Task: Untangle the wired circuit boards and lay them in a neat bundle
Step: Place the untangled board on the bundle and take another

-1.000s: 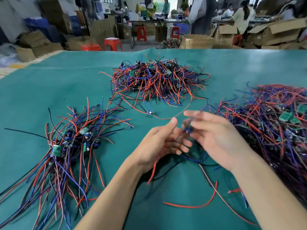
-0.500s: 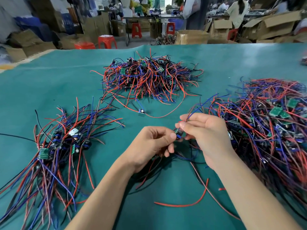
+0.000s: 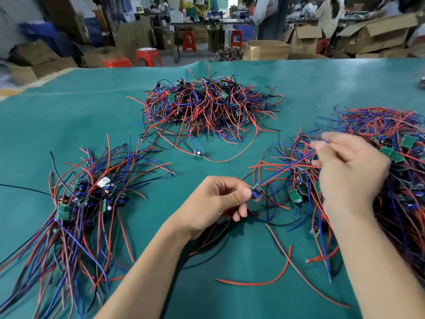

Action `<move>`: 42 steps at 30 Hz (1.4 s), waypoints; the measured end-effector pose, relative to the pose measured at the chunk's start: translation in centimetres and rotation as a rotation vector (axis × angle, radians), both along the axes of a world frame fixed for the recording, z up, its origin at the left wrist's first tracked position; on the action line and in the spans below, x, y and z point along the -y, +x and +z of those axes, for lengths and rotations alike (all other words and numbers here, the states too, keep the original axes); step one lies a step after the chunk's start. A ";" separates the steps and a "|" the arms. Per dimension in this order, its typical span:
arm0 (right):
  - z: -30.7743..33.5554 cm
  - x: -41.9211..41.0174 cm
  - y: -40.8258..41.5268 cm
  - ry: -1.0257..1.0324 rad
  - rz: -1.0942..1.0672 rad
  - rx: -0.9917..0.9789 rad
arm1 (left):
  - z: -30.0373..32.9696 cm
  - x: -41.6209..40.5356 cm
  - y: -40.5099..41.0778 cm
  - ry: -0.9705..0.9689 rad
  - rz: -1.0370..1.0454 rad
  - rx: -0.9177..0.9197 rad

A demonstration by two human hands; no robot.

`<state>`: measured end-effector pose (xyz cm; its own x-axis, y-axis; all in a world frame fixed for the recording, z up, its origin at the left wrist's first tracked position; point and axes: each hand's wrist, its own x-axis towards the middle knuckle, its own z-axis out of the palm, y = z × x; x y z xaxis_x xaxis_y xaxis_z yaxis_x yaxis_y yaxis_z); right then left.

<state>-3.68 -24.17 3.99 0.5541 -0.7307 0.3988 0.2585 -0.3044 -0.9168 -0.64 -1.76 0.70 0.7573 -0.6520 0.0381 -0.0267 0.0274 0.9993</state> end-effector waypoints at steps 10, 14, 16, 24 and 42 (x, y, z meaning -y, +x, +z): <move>0.2 -2.4 -0.9 -0.234 0.067 -0.156 | 0.2 0.1 0.1 -0.163 0.116 -0.135; -0.6 -6.8 -1.3 -0.495 0.519 -0.364 | 0.5 -0.1 0.0 -0.182 0.105 -0.121; -0.8 -6.9 -1.3 -0.441 0.610 -0.334 | 0.5 -0.2 0.0 -0.159 0.068 -0.089; -0.5 -5.4 -1.1 -0.280 0.675 -0.227 | 0.8 -0.5 0.0 -0.072 0.007 -0.085; 4.9 1.2 -2.6 0.284 0.209 0.036 | 1.3 -0.5 -0.5 0.008 -0.097 -0.086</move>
<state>-6.23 -25.34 8.89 0.6925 -0.6878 0.2178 0.3217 0.0241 -0.9465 -1.12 -1.22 1.96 0.6906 -0.7226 -0.0299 0.0619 0.0179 0.9979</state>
